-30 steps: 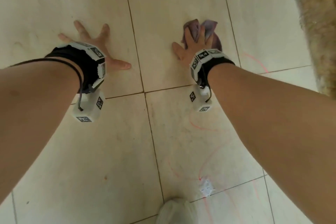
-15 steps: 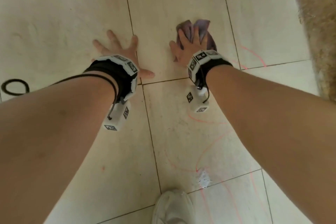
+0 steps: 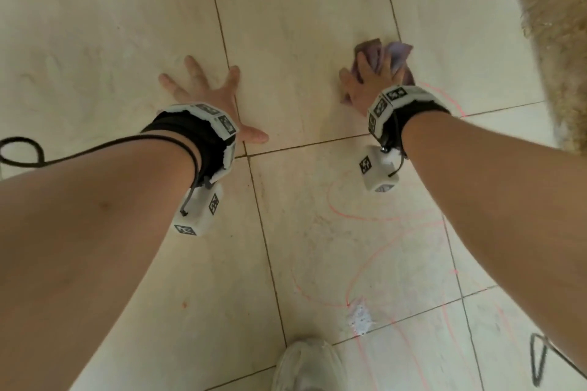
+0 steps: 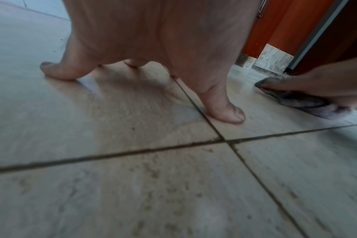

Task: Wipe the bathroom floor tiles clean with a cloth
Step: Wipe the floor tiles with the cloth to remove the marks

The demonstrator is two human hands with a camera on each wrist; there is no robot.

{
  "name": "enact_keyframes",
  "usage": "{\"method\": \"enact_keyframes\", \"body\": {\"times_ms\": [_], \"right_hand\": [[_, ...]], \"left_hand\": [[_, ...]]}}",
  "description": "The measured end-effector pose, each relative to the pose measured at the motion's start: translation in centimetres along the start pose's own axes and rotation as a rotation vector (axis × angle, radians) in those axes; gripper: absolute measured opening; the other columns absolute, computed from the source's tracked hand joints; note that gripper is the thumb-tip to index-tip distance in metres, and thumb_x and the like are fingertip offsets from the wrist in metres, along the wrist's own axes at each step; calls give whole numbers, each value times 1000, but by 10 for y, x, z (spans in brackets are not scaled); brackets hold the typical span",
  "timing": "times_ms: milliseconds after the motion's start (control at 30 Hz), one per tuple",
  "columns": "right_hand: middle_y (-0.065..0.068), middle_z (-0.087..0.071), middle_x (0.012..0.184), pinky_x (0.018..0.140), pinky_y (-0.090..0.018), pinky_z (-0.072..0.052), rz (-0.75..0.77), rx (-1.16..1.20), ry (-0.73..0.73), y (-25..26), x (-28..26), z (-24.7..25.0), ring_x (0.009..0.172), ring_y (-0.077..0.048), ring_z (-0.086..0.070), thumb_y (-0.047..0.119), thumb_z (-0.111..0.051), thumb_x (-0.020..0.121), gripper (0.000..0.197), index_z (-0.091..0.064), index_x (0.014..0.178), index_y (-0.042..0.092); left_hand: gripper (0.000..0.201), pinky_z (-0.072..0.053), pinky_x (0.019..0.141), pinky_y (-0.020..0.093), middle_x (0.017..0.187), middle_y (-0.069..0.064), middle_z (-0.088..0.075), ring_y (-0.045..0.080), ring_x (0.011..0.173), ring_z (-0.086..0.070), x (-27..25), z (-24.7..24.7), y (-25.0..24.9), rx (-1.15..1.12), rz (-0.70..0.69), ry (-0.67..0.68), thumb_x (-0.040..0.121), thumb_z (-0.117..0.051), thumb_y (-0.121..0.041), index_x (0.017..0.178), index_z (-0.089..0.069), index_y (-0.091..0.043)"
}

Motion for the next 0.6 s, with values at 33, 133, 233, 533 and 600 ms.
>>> {"method": "enact_keyframes", "body": {"times_ms": [33,133,233,533,600], "right_hand": [[-5,7,164,118,-56,6,7,19,-14,12,7,1,149,-31,9,57,-21,100,69,-6,157,21],[0,12,163,117,-58,5,95,16,47,58,-10,-4,149,-30,12,65,-21,96,72,-4,156,31],[5,22,161,116,-56,1,152,-16,165,66,-53,-23,148,-30,17,66,-22,96,67,2,153,40],[5,20,161,115,-64,0,25,-89,176,6,-47,-26,147,-32,18,78,-6,81,82,-4,154,41],[1,21,161,115,-63,5,-18,-39,152,21,-41,-25,146,-35,21,77,-4,81,83,-4,154,40]], "left_hand": [[126,-18,107,75,157,11,32,58,139,19,2,0,1,4,-1,4,61,-72,-76,150,13,-48],[127,-18,106,75,157,11,32,57,139,19,3,-1,-1,-10,-9,-1,60,-73,-76,150,12,-48],[126,-17,107,75,157,12,30,57,139,18,3,0,-1,8,-4,-18,60,-71,-78,150,12,-48],[129,-15,107,76,157,14,29,59,138,18,3,2,0,39,-25,-4,58,-68,-81,150,15,-47],[128,-15,107,76,158,14,28,59,139,16,3,2,1,45,-37,-12,59,-68,-81,151,13,-46]]}}
Point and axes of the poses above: each hand's wrist, its own x-axis towards the middle knuckle, its own z-axis out of the back of the hand, y = z × x, the point moved 1 cm from there along x, towards the middle knuckle
